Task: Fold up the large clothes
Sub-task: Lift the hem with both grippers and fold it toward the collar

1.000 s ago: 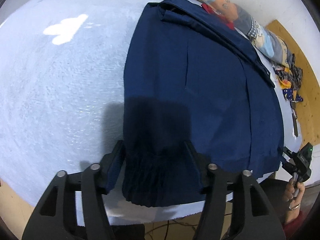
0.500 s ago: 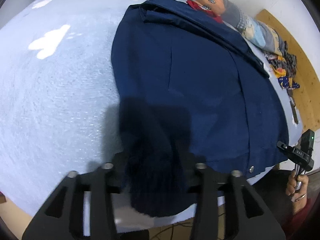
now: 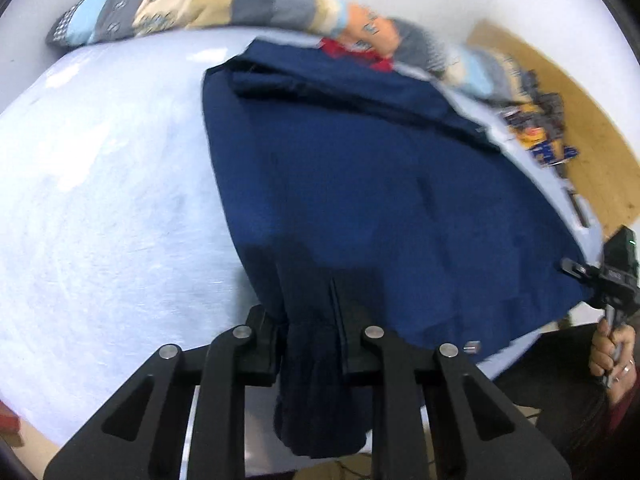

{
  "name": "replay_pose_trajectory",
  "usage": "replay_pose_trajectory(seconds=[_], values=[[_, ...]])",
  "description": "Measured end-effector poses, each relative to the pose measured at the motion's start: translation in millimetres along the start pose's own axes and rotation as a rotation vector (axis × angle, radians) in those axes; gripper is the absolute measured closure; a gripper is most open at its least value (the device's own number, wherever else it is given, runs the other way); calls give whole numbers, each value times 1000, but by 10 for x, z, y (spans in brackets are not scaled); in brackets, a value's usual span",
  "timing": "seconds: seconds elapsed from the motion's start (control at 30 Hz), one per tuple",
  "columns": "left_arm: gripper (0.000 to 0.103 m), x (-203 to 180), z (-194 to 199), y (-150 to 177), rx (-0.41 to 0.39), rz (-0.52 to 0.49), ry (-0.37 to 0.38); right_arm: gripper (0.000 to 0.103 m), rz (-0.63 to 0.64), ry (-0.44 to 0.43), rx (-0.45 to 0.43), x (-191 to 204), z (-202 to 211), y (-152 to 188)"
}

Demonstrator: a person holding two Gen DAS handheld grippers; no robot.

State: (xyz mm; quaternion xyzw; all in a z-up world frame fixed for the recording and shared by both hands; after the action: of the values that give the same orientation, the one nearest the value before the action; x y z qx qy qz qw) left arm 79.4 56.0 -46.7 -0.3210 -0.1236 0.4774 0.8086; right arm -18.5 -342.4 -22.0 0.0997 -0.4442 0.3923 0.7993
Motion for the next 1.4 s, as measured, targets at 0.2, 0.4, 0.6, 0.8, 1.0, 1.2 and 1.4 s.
replay_pose_trajectory(seconds=[0.2,0.4,0.6,0.8,1.0,1.2,1.4], values=[[85,1,290,95,-66,30,42,91,3,-107,2,139,234,32],[85,9,419,115,-91,42,33,91,-2,-158,-15,206,524,-16],[85,150,327,-131,-157,103,66,91,10,-203,-8,440,544,-169],[85,620,332,-557,-268,214,88,91,1,-279,-32,804,636,-566],[85,906,290,-1291,-332,250,73,91,22,-318,-77,1368,617,-1177],[85,1384,-152,-2152,-315,315,80,90,9,-303,-114,1884,186,-2232],[84,1910,-1206,-2959,-193,332,51,89,-20,-195,-119,1975,-844,-3451]])
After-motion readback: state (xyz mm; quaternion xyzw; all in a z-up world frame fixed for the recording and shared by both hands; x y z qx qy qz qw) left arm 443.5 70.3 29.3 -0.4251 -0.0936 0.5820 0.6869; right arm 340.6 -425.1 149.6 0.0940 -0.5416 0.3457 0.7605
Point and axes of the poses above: each gripper's, at about its wrist camera, not at the fingertips, and z roughly against the way its jaws point, x to its left, y to its underside, the point moved 5 cm from there along -z, roughly the way its jaws point, and after that the axes turned 15 degrees about -z, right-handed, at the moved point
